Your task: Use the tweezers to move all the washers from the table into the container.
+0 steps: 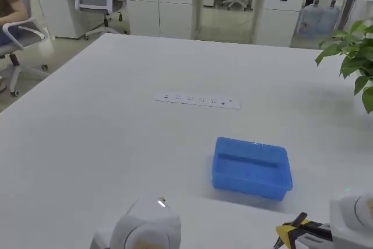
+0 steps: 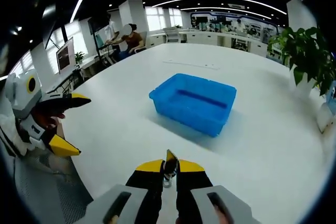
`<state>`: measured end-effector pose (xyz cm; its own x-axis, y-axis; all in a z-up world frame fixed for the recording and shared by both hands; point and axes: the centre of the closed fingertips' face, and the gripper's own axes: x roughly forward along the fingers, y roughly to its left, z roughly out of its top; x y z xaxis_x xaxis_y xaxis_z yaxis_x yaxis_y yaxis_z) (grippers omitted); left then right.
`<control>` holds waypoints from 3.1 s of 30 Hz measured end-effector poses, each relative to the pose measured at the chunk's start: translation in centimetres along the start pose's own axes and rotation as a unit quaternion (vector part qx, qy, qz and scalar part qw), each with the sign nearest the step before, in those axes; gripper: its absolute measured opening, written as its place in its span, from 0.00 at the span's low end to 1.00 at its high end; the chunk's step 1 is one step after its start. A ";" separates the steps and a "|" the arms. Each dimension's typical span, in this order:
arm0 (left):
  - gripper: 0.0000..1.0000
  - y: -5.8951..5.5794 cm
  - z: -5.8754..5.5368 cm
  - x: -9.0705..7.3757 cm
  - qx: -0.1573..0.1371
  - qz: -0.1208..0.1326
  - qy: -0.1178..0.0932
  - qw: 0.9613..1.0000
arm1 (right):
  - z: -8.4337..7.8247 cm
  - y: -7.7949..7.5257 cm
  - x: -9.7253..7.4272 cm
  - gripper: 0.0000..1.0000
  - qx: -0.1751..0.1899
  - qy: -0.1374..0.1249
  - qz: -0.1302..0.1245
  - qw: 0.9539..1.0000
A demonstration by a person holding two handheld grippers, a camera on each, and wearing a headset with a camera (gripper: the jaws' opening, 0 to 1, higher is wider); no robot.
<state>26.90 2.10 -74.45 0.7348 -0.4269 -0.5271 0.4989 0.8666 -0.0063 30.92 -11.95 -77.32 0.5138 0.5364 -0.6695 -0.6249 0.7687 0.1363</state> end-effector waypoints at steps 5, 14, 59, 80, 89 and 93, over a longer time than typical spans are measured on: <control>0.83 0.0 -0.1 0.0 0.001 0.000 0.002 1.000 | 0.0 -0.2 -0.2 0.05 0.006 0.000 -0.001 1.000; 0.82 0.0 -0.1 0.1 0.003 0.001 0.003 1.000 | -0.1 -0.3 -0.2 0.05 0.028 -0.008 0.000 1.000; 0.81 -0.1 -0.5 0.4 0.012 -0.003 0.011 1.000 | 12.3 -4.5 1.1 0.04 -0.029 -0.099 -0.036 0.994; 0.82 -0.5 -1.0 0.7 0.011 -0.011 0.023 1.000 | 7.3 -7.3 6.2 0.04 -0.036 -0.009 -0.057 0.998; 0.82 0.0 -0.8 0.5 -0.001 -0.004 0.016 1.000 | 8.5 -7.2 5.6 0.05 -0.038 -0.037 -0.052 0.997; 0.82 0.0 -0.5 0.4 -0.003 -0.004 0.009 1.000 | 10.3 -6.9 4.3 0.05 -0.031 -0.067 -0.055 0.996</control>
<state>26.97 2.08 -75.07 0.7224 -0.4281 -0.5429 0.5013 0.8652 -0.0152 43.49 -11.34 -73.64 0.6531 0.4949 -0.5732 -0.5932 0.8049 0.0191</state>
